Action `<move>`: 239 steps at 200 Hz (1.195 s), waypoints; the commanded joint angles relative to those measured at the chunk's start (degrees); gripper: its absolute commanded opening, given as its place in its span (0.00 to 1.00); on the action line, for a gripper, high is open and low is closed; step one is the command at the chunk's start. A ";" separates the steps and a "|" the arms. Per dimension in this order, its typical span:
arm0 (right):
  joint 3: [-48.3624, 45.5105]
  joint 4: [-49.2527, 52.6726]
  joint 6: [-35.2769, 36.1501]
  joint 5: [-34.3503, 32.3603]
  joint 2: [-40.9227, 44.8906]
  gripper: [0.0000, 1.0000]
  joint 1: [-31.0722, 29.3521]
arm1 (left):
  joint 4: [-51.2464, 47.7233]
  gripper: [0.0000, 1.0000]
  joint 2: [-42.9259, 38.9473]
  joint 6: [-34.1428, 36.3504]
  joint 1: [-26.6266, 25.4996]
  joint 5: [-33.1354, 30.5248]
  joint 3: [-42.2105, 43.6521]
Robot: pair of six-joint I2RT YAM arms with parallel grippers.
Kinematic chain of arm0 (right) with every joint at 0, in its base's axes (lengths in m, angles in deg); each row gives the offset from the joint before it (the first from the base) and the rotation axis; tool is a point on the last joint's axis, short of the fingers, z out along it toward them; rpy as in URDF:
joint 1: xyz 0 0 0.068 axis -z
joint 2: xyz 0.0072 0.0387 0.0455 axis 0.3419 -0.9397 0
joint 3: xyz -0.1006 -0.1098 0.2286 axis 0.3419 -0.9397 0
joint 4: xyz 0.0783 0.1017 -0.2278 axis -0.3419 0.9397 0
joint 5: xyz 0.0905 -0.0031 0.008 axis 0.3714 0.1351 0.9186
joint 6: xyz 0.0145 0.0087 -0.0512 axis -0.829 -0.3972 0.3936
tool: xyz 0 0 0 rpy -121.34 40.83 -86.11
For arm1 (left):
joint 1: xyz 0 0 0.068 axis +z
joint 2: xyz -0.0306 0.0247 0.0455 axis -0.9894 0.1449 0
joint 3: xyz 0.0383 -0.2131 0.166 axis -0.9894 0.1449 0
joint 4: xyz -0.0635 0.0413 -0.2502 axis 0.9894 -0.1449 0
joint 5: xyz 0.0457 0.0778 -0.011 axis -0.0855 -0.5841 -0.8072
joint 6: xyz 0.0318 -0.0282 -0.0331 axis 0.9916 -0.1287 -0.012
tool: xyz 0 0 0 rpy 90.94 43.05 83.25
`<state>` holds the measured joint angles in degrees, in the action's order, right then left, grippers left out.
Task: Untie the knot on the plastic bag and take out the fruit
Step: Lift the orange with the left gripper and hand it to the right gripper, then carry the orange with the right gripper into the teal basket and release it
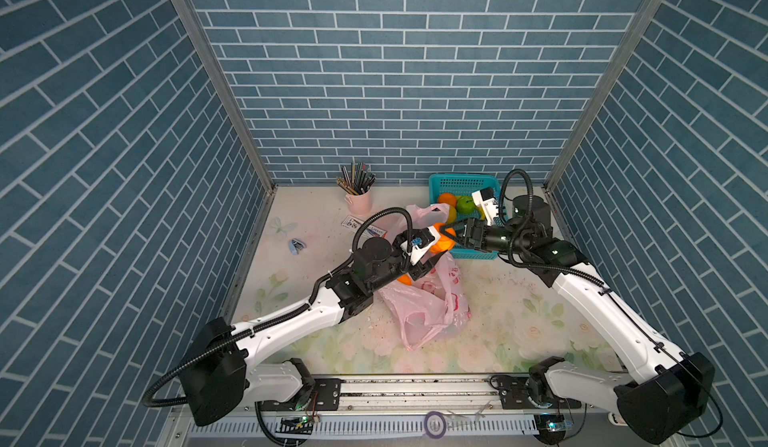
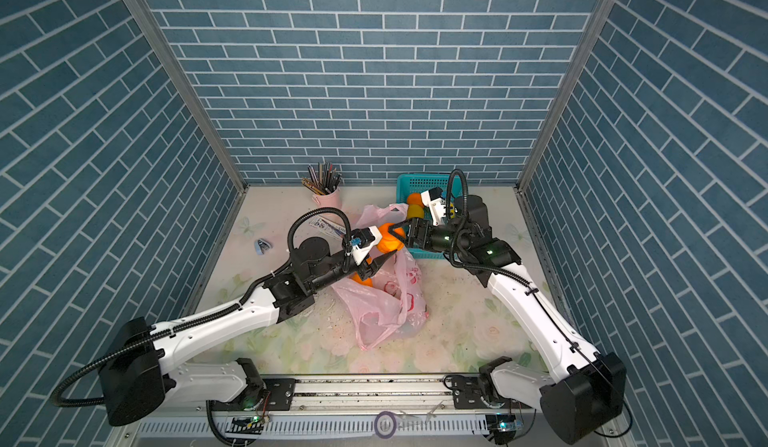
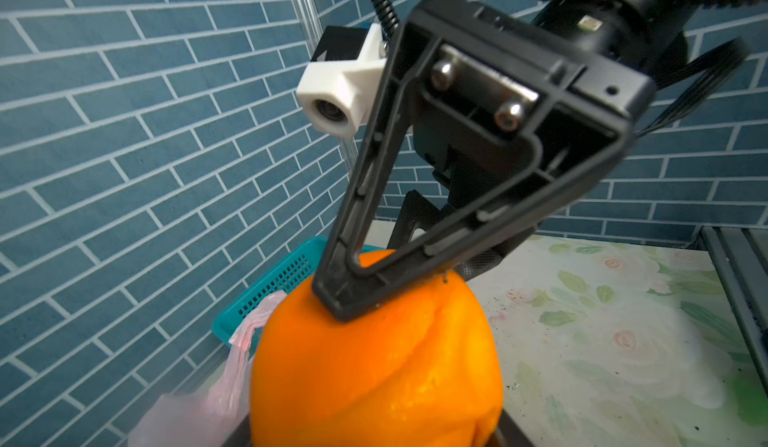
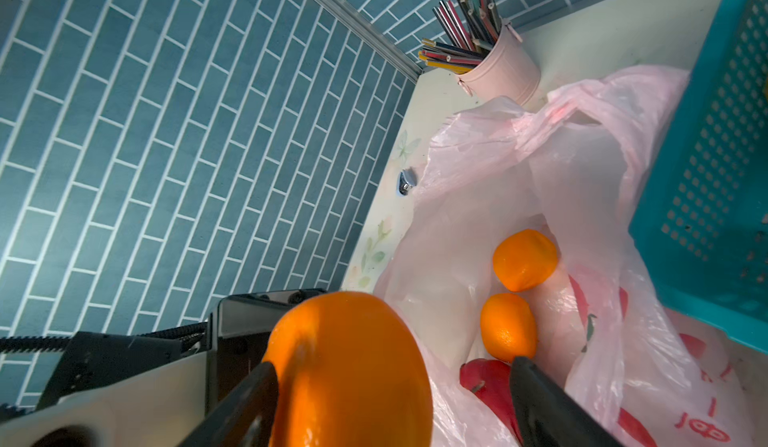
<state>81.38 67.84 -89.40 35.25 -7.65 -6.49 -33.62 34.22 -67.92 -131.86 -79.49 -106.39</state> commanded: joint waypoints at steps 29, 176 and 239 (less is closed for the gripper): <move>-7.61 -21.50 -15.70 9.73 1.47 0.73 -0.15 | 5.50 0.57 -0.34 3.93 -1.34 0.52 -1.04; -4.79 -24.04 -15.52 6.36 1.68 0.42 8.13 | 3.41 0.87 -2.14 2.01 -1.40 -8.98 -2.27; -1.81 -26.34 -14.43 5.53 -5.72 0.42 17.83 | -3.19 0.87 -9.60 -1.94 -1.42 -4.74 -0.61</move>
<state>77.93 43.52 -104.99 41.87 -9.85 9.03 -33.81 27.53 -68.07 -133.06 -86.03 -107.37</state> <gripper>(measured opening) 0.485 0.871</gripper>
